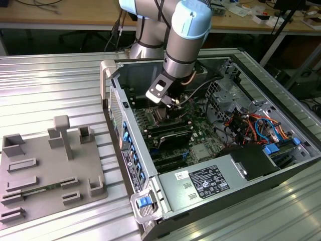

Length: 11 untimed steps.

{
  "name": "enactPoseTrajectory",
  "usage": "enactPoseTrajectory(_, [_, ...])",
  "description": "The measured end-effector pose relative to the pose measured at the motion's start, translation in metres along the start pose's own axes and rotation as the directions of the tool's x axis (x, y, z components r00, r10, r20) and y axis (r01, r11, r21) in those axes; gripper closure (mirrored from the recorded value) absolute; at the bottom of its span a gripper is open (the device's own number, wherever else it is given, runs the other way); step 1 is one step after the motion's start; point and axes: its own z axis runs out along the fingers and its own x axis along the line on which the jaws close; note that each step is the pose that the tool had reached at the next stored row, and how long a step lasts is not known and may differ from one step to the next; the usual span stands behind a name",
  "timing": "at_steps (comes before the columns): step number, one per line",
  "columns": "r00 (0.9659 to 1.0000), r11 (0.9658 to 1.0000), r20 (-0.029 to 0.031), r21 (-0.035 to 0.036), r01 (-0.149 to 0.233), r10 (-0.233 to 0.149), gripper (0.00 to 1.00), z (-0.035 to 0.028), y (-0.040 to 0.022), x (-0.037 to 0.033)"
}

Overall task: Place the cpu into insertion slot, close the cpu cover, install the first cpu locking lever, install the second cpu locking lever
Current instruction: 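Place the cpu into insertion slot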

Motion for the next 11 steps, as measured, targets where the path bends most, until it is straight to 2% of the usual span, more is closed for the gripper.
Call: enactPoseTrajectory(11, [1.0000, 1.0000, 0.0003, 0.0030, 0.000, 0.000, 0.45, 0.0025, 0.0014, 0.0008])
